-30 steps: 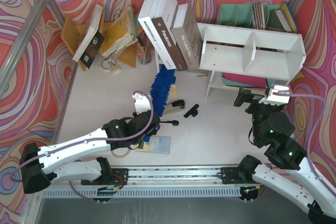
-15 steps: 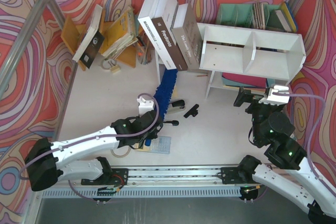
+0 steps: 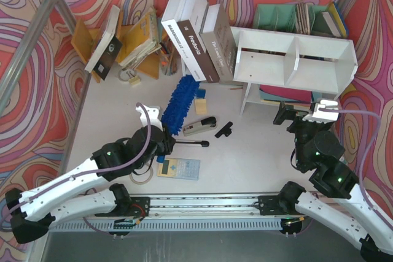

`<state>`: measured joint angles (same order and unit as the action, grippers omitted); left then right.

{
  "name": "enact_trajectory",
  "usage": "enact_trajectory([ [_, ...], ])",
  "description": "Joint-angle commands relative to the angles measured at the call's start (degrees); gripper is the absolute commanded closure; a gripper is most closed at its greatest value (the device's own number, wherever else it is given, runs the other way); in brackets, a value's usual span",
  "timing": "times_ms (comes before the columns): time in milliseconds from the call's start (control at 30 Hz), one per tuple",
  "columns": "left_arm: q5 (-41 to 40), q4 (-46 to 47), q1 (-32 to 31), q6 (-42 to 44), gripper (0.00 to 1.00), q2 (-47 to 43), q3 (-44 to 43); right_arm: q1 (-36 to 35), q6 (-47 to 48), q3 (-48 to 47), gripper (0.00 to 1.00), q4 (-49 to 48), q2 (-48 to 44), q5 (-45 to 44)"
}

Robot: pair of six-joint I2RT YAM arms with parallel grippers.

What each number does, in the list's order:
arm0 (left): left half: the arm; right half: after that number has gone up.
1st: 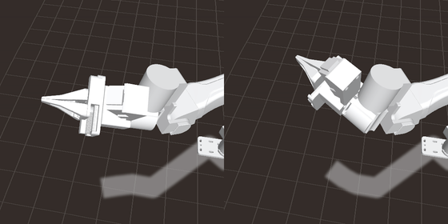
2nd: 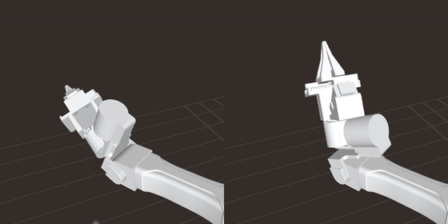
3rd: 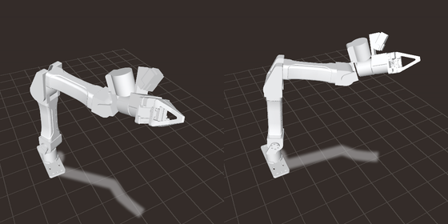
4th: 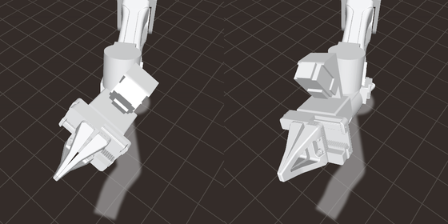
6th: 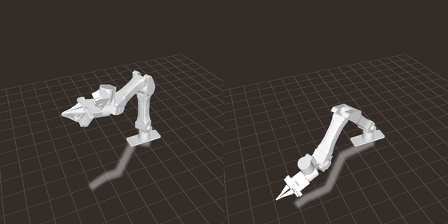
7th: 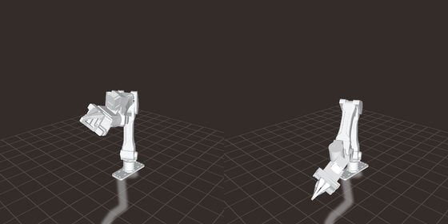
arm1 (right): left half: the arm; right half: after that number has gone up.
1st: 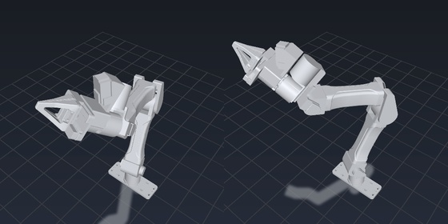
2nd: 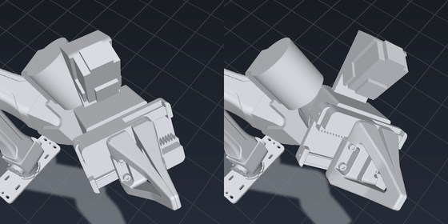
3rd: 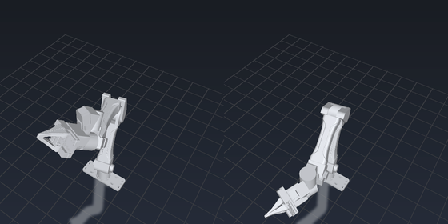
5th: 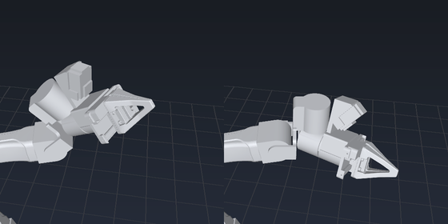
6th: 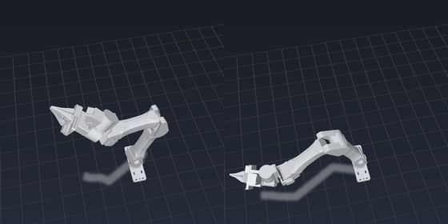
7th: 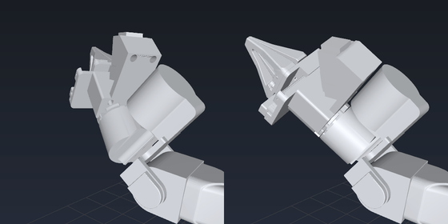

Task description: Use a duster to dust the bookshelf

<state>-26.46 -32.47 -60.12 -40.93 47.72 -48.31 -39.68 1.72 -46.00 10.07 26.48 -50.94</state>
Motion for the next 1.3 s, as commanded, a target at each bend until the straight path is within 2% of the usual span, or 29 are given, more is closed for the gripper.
enact_trajectory([
  [0,-8.46,0.52,0.88,0.18,1.00,0.49,0.14,0.13,0.30,0.29,0.01,-0.84,0.05,-0.04],
  [433,0.62,7.56,0.88,-6.05,1.00,13.17,6.97,0.12,0.31,0.22,0.01,-0.78,0.04,-0.13],
  [567,3.35,6.73,0.88,-5.13,1.00,13.80,5.56,0.13,0.26,0.22,0.01,-0.84,-0.03,-0.04],
  [733,7.82,6.49,0.79,-8.15,1.00,9.72,7.58,0.13,0.26,0.26,0.01,-0.79,-0.57,-0.17],
  [900,11.67,-0.18,-1.04,-7.37,1.00,5.61,7.00,0.10,0.39,0.38,0.01,-0.99,-0.67,-0.15],
  [1267,2.88,-20.26,-11.84,-8.67,1.00,-7.46,2.08,0.13,1.15,0.36,0.01,-1.77,0.74,-0.64],
])
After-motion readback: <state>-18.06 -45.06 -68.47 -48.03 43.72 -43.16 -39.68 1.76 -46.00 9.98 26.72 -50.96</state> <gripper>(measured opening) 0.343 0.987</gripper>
